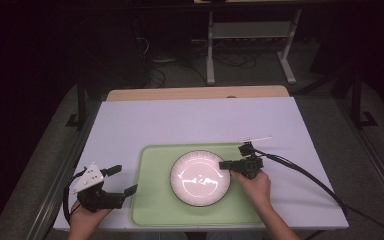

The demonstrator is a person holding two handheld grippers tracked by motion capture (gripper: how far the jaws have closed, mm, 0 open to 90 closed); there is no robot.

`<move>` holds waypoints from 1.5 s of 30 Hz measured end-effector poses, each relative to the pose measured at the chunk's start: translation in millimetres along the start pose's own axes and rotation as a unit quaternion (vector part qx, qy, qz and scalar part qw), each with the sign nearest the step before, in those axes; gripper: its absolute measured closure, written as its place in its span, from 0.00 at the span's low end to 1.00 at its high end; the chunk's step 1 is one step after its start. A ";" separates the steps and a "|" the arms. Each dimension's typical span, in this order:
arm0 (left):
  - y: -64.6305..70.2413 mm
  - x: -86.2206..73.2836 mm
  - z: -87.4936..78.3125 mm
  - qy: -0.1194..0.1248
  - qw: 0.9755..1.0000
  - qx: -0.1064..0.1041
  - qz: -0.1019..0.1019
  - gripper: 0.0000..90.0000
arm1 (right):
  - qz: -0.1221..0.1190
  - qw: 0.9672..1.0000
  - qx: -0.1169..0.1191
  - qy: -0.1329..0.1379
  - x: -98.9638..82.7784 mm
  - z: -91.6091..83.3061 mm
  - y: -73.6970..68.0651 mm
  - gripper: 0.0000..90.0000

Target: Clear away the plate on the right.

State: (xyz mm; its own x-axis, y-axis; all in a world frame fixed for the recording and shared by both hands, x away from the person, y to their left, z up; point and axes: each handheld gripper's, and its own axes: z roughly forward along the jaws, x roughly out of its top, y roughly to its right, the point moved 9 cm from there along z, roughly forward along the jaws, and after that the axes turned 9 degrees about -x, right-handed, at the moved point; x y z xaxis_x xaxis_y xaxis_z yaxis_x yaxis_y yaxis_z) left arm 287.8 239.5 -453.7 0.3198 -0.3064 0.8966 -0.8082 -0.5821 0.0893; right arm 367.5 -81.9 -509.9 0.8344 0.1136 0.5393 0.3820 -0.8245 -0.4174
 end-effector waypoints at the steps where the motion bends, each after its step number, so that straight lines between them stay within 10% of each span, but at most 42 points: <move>1: 0.0 -0.1 0.1 0.000 1.000 0.000 0.000 0.15 | -0.002 1.000 -0.001 0.001 -0.1 -0.4 0.3 0.87; 26: -0.6 -2.5 3.4 -0.008 1.000 -0.003 -0.001 0.15 | -0.067 0.995 -0.013 0.072 8.8 -42.1 9.7 0.64; 45: 0.0 -4.0 6.3 -0.013 1.000 -0.007 -0.004 0.15 | -0.139 0.978 -0.093 0.123 10.3 -75.2 31.9 0.38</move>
State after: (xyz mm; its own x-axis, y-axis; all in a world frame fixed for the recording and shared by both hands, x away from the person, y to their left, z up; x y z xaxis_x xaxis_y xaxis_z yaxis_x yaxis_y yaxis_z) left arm 289.6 236.0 -460.1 0.3384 -0.3221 0.8841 -0.8129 -0.5734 0.1023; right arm 358.4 -148.7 -462.7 0.5786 0.2297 0.7826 0.4820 -0.8703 -0.1009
